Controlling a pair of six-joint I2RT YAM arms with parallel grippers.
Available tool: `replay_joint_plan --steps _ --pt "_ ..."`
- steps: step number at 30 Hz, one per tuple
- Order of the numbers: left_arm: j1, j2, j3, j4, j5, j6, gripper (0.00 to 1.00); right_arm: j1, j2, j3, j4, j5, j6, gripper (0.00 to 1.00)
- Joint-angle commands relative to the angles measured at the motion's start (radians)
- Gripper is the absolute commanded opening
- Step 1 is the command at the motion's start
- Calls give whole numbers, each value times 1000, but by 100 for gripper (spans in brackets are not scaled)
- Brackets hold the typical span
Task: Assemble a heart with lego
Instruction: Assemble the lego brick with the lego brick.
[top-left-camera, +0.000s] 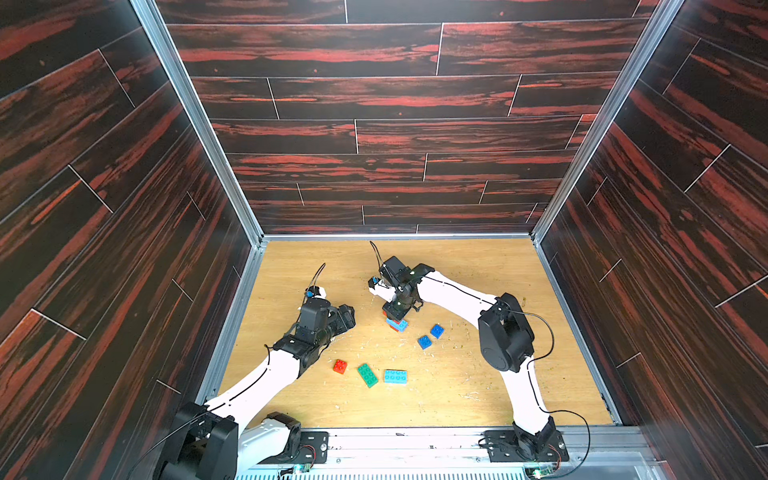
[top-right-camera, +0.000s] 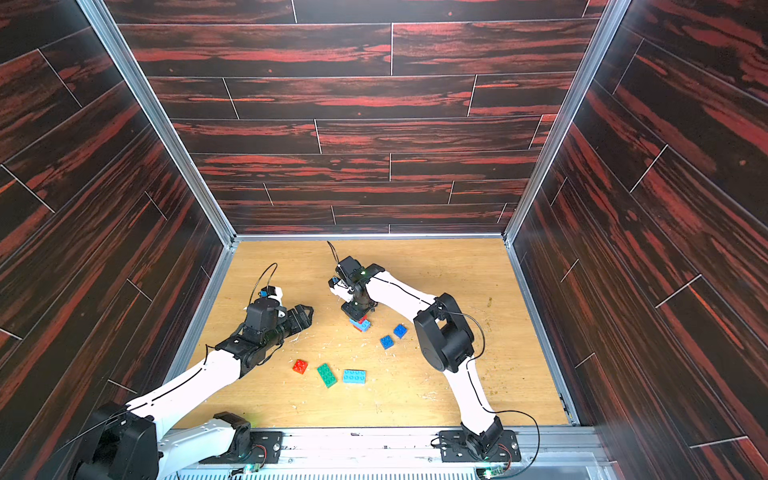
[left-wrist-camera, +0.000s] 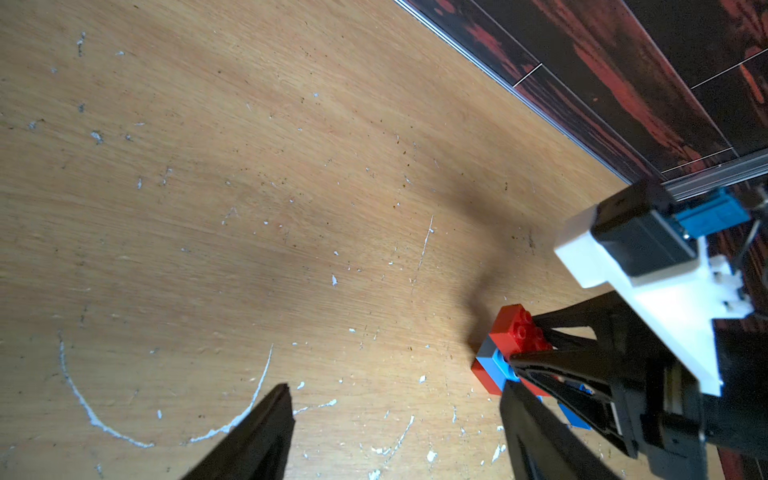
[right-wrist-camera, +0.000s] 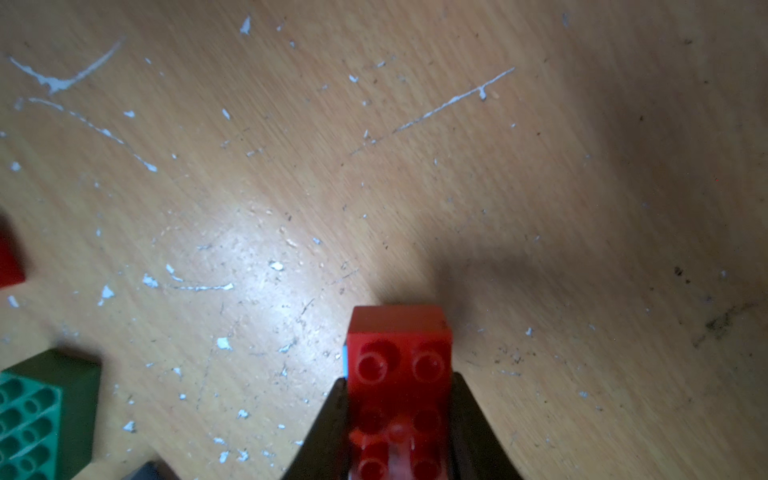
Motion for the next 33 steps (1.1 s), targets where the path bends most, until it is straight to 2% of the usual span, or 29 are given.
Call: replay_joint_plan --steps 1,21,33 --pt "5 4 17 -16 -13 16 83 4 50 16 -37 -35 -4 8" --pt "5 16 22 -13 -13 16 83 38 -10 -101 40 -66 -110 9" --pt "5 15 17 -16 -20 16 83 30 114 -87 -72 -57 -116 13"
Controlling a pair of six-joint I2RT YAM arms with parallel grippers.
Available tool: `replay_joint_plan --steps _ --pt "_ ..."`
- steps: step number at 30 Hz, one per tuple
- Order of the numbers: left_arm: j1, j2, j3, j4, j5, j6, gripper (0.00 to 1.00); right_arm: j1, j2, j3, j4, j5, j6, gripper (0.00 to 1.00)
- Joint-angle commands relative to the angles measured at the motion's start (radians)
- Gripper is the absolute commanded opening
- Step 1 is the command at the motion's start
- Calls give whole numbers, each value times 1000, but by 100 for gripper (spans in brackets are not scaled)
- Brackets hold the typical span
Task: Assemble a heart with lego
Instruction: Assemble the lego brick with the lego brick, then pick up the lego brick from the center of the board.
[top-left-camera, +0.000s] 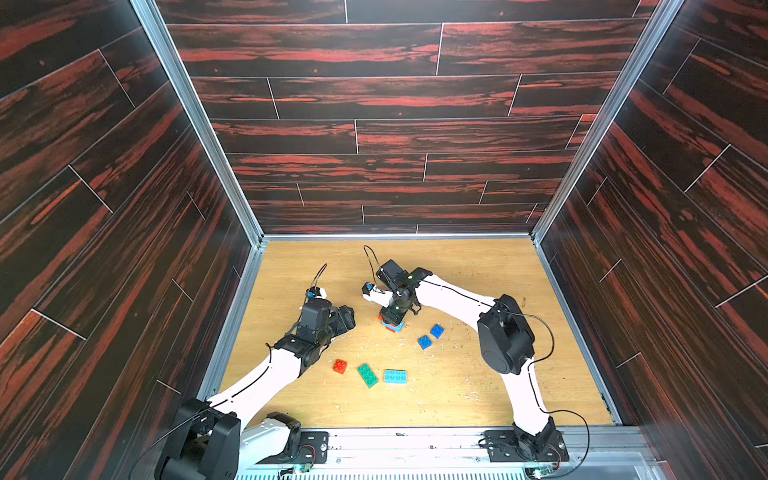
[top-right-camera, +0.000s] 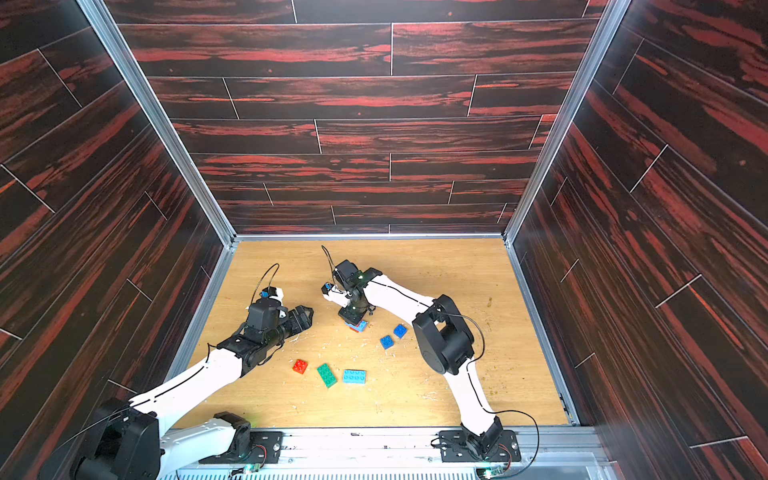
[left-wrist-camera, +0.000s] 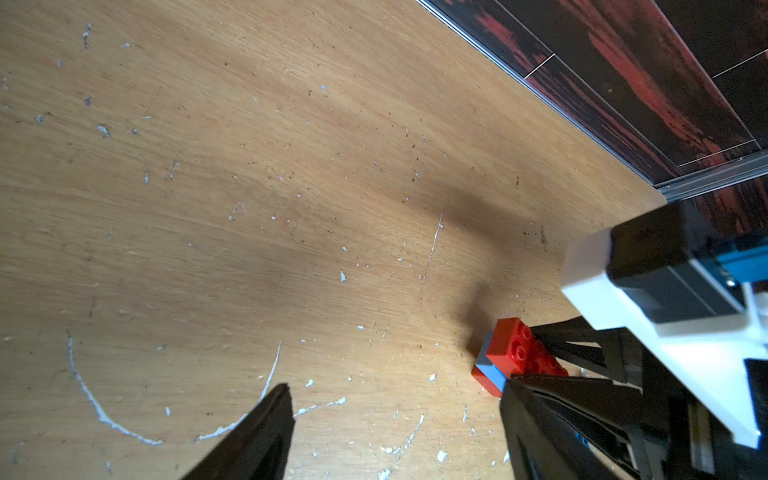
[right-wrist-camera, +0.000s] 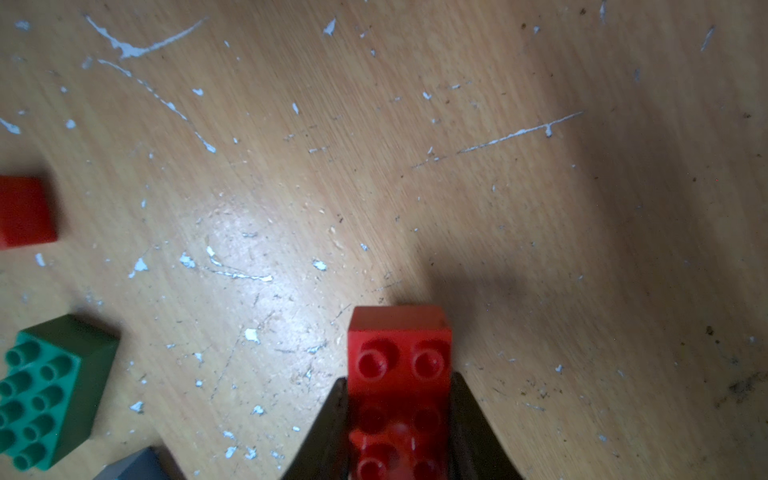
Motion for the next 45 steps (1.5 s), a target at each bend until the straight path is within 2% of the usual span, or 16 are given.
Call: replay_joint_plan --steps 1,8,14,18,20,24,27,33,36,40,45 --pt "5 -2 17 -15 -13 10 83 3 136 -46 -120 -16 0 13" --pt "5 0 19 -27 -22 23 83 2 177 -65 -116 63 22 13" --pt "5 -6 17 -34 -23 23 83 -16 112 -163 -61 -21 16 16" --pt "5 -9 17 -33 -17 19 83 -19 97 -211 -37 34 26 17" --pt "5 -9 16 -23 -8 21 83 -17 59 -201 -8 29 35 30" --pt "5 -15 19 -9 1 18 83 -12 -39 -147 82 29 56 47" --pt "5 -22 22 -8 4 15 83 -9 -116 -143 159 32 81 57" --pt "5 -49 19 -10 13 8 83 -13 -349 -353 345 115 240 76" --pt "5 -49 19 -15 40 4 83 -27 -427 -480 307 168 340 77" --pt "5 -30 31 -12 114 1 83 -25 -500 -649 268 191 493 71" --pt "4 21 63 -42 169 5 83 -25 -548 -797 308 148 575 68"
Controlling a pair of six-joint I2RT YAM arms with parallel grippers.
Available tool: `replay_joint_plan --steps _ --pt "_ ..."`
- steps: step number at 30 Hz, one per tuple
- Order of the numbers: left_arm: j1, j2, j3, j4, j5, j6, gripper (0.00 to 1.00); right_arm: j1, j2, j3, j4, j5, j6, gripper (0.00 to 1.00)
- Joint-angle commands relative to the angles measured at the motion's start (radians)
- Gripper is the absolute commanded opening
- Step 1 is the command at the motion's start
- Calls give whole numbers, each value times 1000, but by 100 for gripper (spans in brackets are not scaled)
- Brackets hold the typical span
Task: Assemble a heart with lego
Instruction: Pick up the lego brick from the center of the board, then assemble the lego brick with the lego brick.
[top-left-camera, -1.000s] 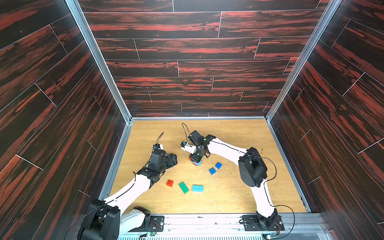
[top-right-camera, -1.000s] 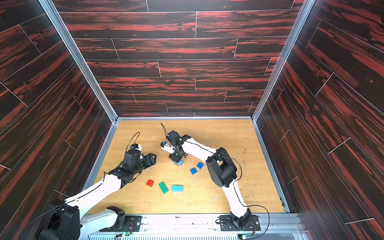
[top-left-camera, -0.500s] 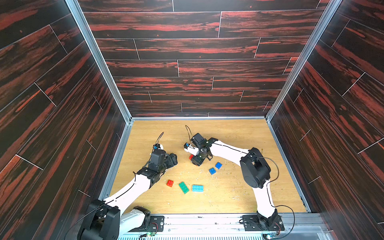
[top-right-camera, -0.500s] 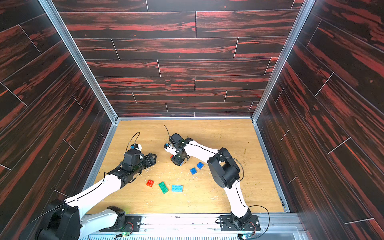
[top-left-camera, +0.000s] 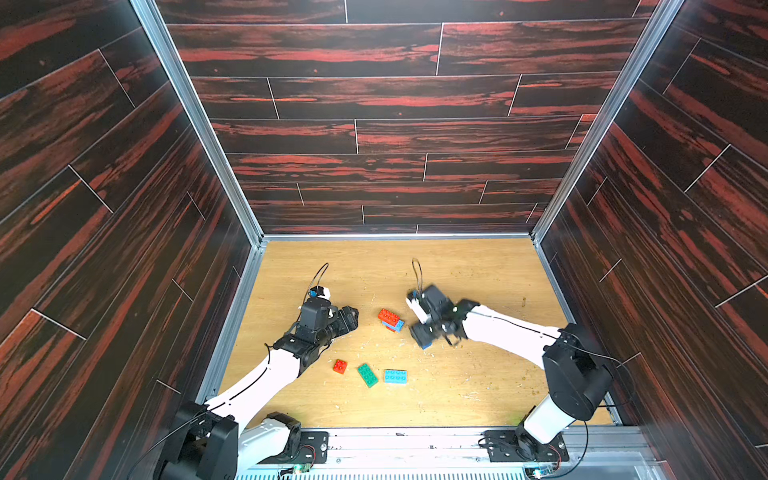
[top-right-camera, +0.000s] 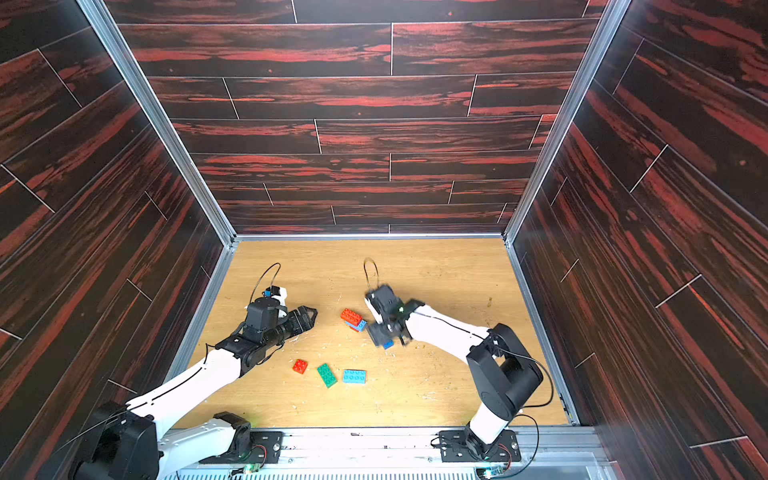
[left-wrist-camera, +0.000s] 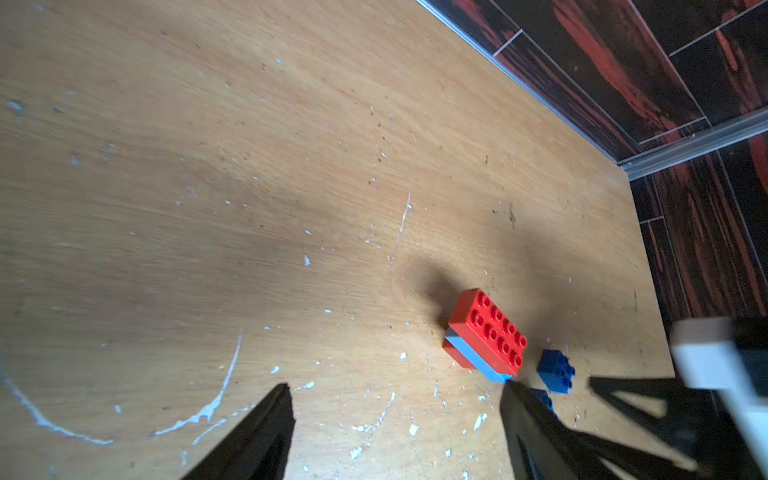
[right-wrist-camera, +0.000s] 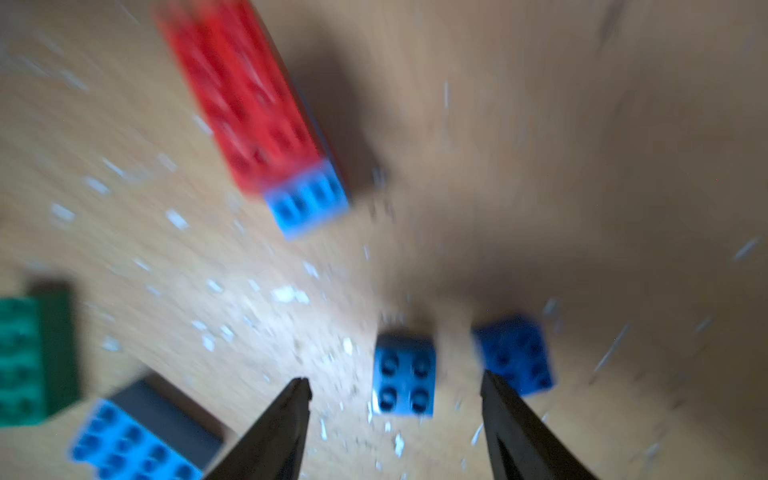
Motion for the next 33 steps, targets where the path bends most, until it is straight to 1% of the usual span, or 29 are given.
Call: replay_joint_plan --steps 1,6,9,11,15,16,18,22,25,27,29,31,33 --pt "4 28 47 -26 59 5 83 2 -30 -57 25 -17 100 68" --pt "4 31 47 -24 55 4 83 1 15 -61 72 0 106 66" --pt "4 26 47 -28 46 7 83 2 51 -45 76 5 92 63" --pt "4 29 47 -32 42 9 83 2 67 -44 88 -17 79 60" --pt "4 32 47 -32 38 12 83 1 76 -42 91 -12 71 51" --pt "4 34 45 -30 37 11 83 1 73 -43 92 -12 68 45" --pt "4 38 45 -28 36 11 83 0 65 -39 89 -8 51 37" --pt "4 61 50 1 59 1 83 2 34 -9 81 -24 -44 25" --pt "4 100 69 23 106 -7 83 1 29 33 78 -123 -154 22" --pt "3 138 80 47 130 -18 83 1 43 74 64 -198 -222 21" --pt "3 173 91 78 155 -28 83 2 72 134 25 -202 -277 20" --pt "3 213 114 98 189 -23 82 1 94 175 0 -156 -326 18" --pt "2 252 139 105 200 -18 82 2 116 210 -34 -120 -356 15"
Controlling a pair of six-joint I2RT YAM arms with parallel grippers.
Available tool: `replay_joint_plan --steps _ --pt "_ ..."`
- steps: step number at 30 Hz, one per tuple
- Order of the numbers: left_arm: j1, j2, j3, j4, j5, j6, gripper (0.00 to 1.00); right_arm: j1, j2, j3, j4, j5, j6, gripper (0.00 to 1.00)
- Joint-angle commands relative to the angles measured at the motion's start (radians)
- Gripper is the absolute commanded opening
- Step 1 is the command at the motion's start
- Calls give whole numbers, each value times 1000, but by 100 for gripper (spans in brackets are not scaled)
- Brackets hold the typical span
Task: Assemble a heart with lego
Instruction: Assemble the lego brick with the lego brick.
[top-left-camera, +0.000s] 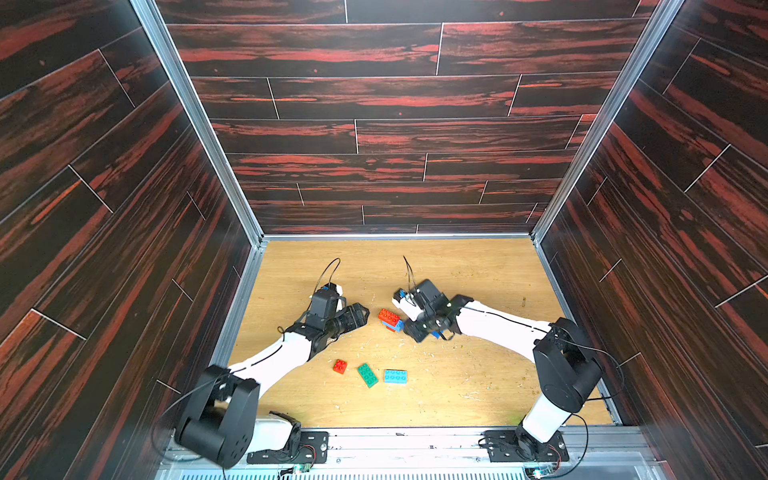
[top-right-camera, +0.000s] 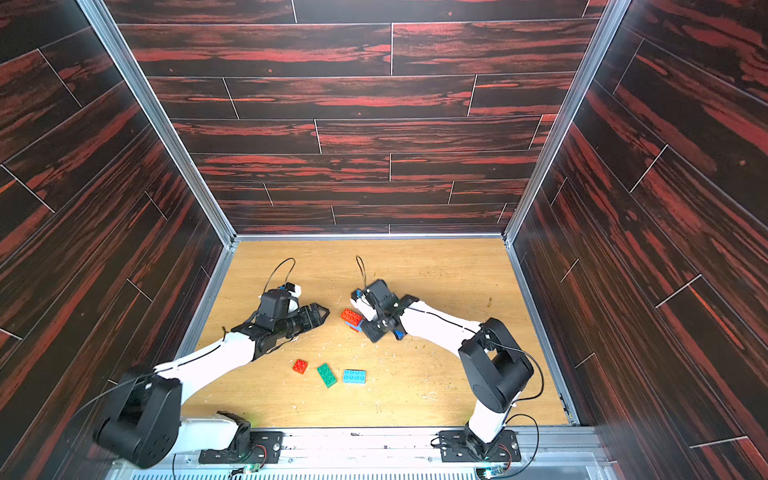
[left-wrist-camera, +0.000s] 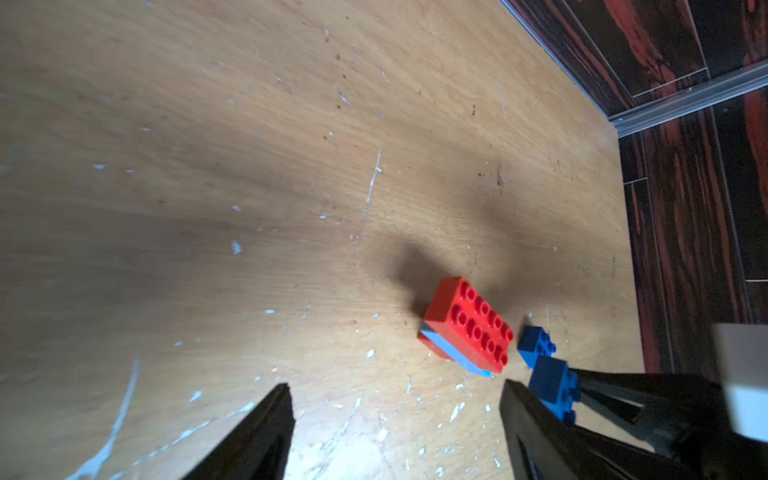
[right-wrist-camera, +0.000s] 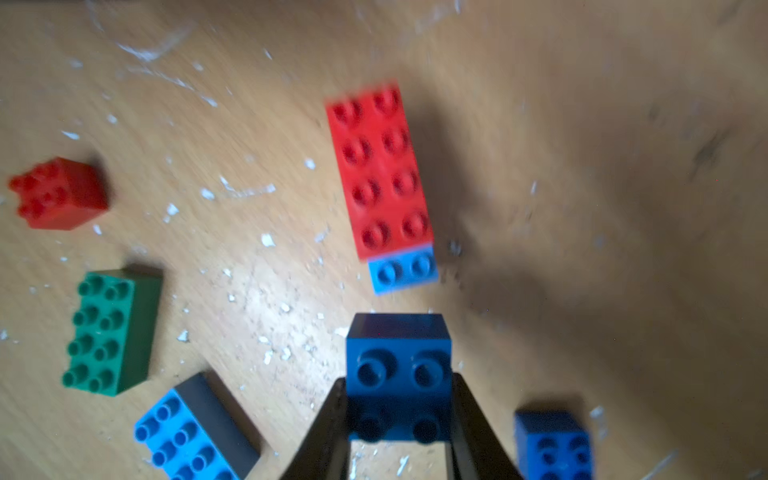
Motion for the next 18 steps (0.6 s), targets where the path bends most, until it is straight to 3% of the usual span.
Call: replay_joint_plan --steps 1,4,18 --pt "2 56 55 54 60 5 79 0 56 51 -93 16 -119 15" --pt "1 116 80 96 92 1 76 2 79 89 -131 -45 -164 10" --pt "-20 281 137 209 163 1 62 -8 150 134 -131 -43 -199 6"
